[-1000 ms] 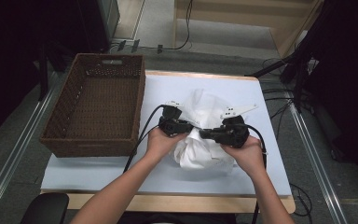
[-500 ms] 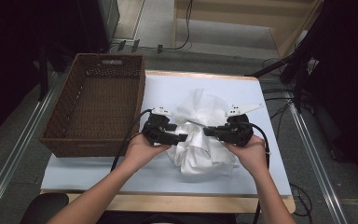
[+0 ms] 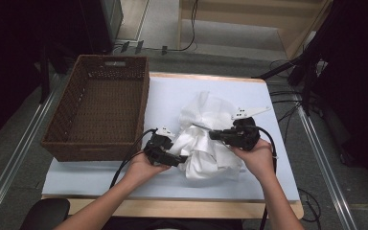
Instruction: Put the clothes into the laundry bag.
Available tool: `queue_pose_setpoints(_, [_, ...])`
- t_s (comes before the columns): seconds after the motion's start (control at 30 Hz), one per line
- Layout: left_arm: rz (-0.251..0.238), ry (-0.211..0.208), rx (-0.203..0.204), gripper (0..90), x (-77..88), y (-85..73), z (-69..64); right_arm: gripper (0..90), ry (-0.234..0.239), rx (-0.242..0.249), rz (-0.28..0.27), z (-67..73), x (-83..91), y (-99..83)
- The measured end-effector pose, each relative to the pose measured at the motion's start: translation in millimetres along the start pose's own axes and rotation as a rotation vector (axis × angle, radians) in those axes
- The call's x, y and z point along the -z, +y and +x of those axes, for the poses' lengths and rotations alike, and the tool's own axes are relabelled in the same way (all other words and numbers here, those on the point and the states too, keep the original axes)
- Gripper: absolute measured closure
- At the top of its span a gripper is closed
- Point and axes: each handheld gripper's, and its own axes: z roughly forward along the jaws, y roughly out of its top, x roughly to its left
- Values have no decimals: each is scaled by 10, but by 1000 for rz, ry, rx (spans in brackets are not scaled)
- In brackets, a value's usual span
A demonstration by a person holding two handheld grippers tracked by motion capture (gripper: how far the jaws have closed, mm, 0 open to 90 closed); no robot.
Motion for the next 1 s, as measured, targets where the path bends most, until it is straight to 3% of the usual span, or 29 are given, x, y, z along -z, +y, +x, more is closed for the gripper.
queue_pose_setpoints(0.13, [-17, 24, -23, 327, -80, -39, -6, 900, 0, 8, 7, 11, -26, 0])
queue_pose_setpoints(0.27, [-35, 21, -39, 394, -124, -65, 2, 900, 1, 2, 10, 17, -46, -3])
queue_pose_setpoints(0.43, [-120, 27, -103, 571, -170, -164, 33, 900, 1, 8, 20, 32, -83, -9])
queue_pose_setpoints(0.53, [-124, 8, -51, 681, -166, -155, 88, 900, -2, 11, 20, 34, -93, -7])
queue_pose_setpoints(0.63, [-122, -3, -38, 753, -165, -151, 114, 900, -1, 10, 21, 36, -99, -7])
queue_pose_setpoints(0.73, [-94, -6, -39, 789, -157, -119, 120, 900, -4, 9, 23, 36, -102, -4])
queue_pose_setpoints(1.0, [-50, -46, 19, 826, -128, -61, 128, 900, -10, -4, 23, 42, -101, 0])
